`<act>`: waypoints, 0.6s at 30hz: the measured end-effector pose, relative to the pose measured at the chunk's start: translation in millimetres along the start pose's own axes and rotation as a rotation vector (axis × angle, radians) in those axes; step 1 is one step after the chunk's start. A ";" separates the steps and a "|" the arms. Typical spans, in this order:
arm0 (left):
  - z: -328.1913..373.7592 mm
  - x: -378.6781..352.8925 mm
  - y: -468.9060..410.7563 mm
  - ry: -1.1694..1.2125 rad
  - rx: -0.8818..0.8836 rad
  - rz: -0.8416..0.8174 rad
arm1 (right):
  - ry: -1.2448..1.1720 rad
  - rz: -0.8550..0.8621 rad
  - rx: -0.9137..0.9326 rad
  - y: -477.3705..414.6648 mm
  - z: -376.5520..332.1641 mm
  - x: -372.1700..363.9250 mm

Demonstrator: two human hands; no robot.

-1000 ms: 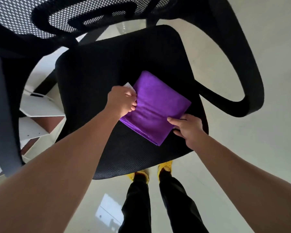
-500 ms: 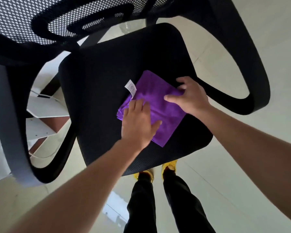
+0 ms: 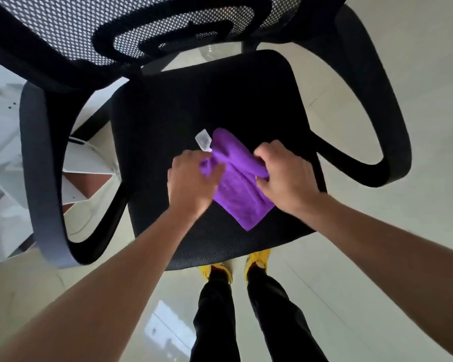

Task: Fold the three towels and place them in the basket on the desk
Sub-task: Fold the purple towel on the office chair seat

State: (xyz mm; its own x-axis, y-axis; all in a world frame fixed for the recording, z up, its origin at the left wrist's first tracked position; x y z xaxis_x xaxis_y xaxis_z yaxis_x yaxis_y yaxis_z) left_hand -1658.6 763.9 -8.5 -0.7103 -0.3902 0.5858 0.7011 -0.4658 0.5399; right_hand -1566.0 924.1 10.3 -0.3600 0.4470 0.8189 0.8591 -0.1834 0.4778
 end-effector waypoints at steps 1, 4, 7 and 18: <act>1.6 12.4 -3.7 0.277 0.099 0.019 | 0.056 0.025 0.033 5.9 -9.0 -5.1; 2.3 32.4 -19.4 0.547 0.277 -0.122 | 0.102 0.019 0.094 19.3 -27.5 -25.1; -3.6 31.6 -29.4 0.377 0.257 -0.256 | 0.019 -0.050 0.166 32.6 -31.6 -46.9; -30.2 0.8 -6.4 -0.515 -0.293 -0.044 | -0.052 -0.121 0.117 36.1 -29.2 -87.0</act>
State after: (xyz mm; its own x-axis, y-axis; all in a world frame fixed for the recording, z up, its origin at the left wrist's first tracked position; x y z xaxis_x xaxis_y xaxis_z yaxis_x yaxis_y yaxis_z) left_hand -1665.6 742.6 -29.8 -0.5650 0.0362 0.8243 0.5733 -0.7013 0.4238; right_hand -1514.3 853.1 -34.5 -0.4468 0.5045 0.7388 0.8483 -0.0234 0.5290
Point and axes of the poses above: each hand's wrist, its own y-axis away from the middle knuckle, its own x-axis out of the back of the hand, z = x × y, the point moved 3 cm from there along -y, towards the middle knuckle, and after that the axes turned 14 degrees about -z, right-handed, at the moved point
